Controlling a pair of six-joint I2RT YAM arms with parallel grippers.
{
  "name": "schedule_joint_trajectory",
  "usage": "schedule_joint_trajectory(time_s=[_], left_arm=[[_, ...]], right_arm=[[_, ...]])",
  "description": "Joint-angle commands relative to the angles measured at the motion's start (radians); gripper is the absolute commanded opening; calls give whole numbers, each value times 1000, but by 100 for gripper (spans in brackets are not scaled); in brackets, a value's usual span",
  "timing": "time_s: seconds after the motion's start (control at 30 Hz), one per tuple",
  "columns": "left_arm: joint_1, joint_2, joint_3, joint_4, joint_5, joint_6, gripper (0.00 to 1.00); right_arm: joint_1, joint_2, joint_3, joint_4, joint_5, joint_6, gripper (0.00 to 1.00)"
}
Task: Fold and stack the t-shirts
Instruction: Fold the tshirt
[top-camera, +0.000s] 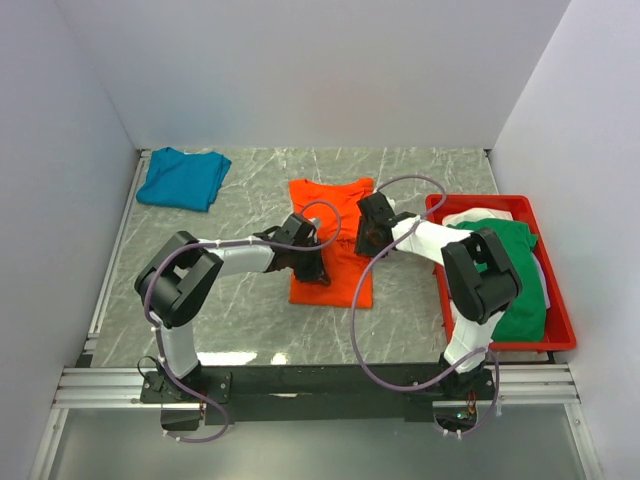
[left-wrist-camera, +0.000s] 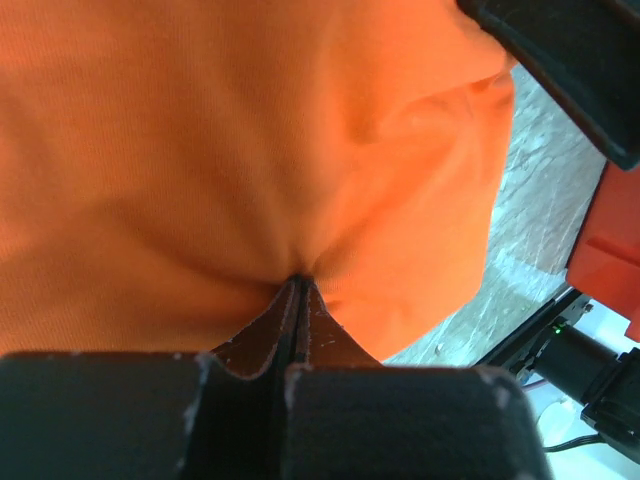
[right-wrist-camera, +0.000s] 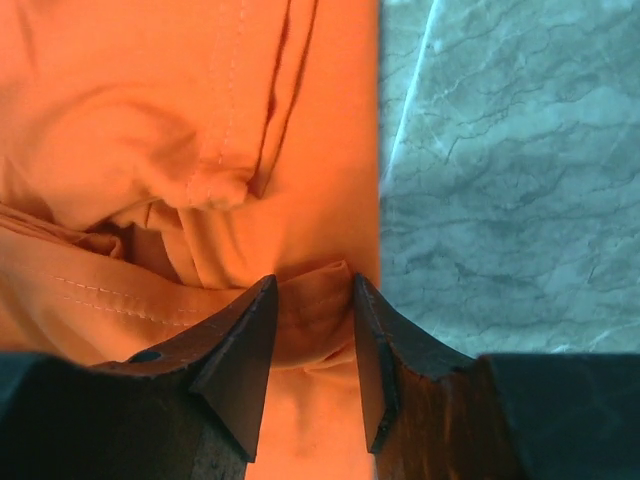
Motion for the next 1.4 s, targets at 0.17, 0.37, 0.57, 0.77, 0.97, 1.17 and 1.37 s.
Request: schedule_joint_trajectory(time_s=[0.17, 0.37, 0.57, 0.77, 0.97, 1.17, 1.37], left_arm=[[-14, 8, -41, 35, -4, -4, 1], [-16, 14, -44, 26, -10, 0, 1], [-16, 23, -55, 30, -7, 0, 1], [-16, 20, -56, 29, -5, 3, 1], [-14, -18, -30, 7, 1, 14, 1], [-14, -55, 17, -13, 18, 20, 4], [13, -104, 28, 4, 29, -1, 5]], right_arm=[[-17, -17, 42, 37, -16, 3, 34], [-16, -119, 8, 41, -9, 4, 8], [-17, -175, -35, 58, 48, 10, 4], [-36, -72, 6, 43, 53, 0, 21], [-45, -61, 54, -8, 88, -9, 47], [-34, -182, 3, -12, 87, 12, 45], [45, -261, -34, 21, 36, 35, 39]])
